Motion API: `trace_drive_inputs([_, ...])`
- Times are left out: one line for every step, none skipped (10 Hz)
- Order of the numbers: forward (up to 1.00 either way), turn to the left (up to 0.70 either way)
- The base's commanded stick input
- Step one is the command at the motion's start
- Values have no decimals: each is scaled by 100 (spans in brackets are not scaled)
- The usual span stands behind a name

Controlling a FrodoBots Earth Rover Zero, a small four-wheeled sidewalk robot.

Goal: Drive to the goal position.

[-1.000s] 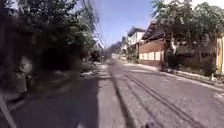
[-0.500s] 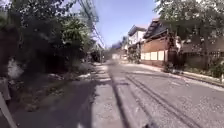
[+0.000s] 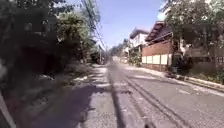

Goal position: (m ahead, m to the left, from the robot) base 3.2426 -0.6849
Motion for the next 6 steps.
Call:
trace_drive_inputs([92, 0])
trace_drive_inputs([92, 0])
trace_drive_inputs([92, 0])
trace_drive_inputs([92, 0])
trace_drive_inputs([92, 0])
trace_drive_inputs([92, 0])
